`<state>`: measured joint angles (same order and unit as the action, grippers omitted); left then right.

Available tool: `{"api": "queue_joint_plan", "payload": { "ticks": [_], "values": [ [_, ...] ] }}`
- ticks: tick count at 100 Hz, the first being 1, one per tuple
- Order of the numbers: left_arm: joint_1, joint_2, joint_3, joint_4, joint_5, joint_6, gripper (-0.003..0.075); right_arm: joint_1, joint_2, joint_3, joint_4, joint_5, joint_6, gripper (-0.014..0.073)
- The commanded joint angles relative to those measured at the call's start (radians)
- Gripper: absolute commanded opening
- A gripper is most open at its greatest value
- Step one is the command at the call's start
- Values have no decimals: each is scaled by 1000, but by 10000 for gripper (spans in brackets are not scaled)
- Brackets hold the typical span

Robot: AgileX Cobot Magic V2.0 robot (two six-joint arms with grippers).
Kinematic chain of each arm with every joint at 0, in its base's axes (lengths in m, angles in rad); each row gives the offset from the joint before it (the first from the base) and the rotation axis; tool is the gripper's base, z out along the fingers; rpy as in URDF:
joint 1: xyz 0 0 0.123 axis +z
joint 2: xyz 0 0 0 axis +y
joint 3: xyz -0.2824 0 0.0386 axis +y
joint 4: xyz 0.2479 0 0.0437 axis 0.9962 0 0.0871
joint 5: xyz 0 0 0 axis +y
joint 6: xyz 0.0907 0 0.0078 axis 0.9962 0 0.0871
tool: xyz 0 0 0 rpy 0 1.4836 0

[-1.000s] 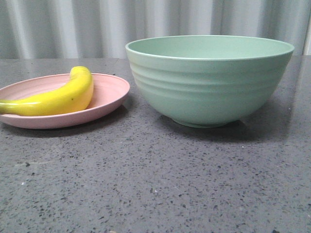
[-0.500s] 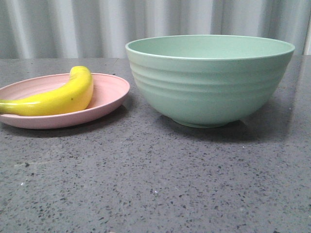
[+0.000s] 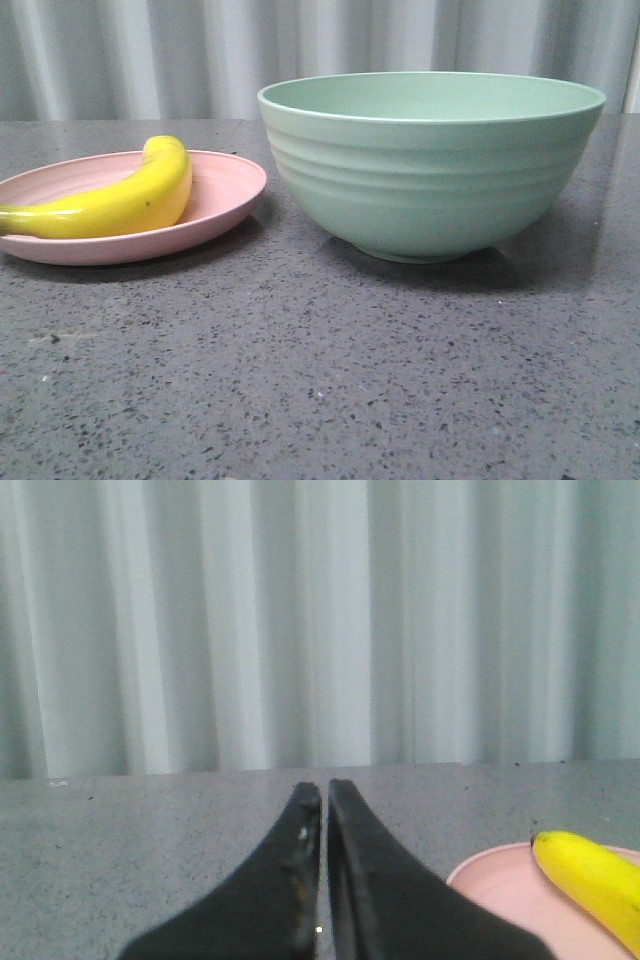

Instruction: Transfer banana from pink plate to green bowl

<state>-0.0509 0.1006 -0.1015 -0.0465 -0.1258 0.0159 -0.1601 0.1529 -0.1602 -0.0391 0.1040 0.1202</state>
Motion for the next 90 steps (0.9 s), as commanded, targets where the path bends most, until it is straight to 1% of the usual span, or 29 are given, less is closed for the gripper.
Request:
{"api": "queue_joint_plan", "payload": {
  "ticks": [1,14,19,25,35,37,39,41,42,45,50,57,67,76,90],
  "values": [
    [1,22,-56,-15,-90,-5,-20,-2,35,-45,12,-95,-3,-64],
    [1,68,-143,-15,58,-5,-19,-2,72,-95,14,32,-3,-64],
    [1,101,-179,-11,90,-5,-15,-2,94,-114,14,77,-3,-64],
    [1,144,-215,-11,99,-5,21,-2,118,-125,14,96,-3,-64],
    [1,220,-264,-2,76,-1,191,-2,153,-125,14,98,-3,-64],
    [1,241,-268,0,55,-1,253,-2,158,-125,14,98,-3,-64],
    [1,250,-268,0,40,-1,283,-2,163,-125,14,98,-3,-64],
    [1,264,-269,0,12,-1,340,-2,168,-125,14,98,-3,-64],
    [1,268,-269,0,3,-1,340,-2,169,-125,14,98,-3,-64],
    [1,287,-269,0,-28,-1,395,-2,176,-125,14,98,-3,-64],
    [1,323,-269,0,-74,-6,445,-2,183,-125,14,98,-3,-64],
    [1,362,-282,0,-82,-16,449,-2,189,-125,14,98,-3,-64],
    [-27,434,-336,-4,2,-16,448,-2,191,-125,14,98,-3,-64],
    [-88,503,-401,-33,80,-16,448,-2,195,-125,14,98,-3,-64],
    [-228,632,-478,-33,120,-16,448,-2,201,-125,14,98,-3,-64]
  ]
}}
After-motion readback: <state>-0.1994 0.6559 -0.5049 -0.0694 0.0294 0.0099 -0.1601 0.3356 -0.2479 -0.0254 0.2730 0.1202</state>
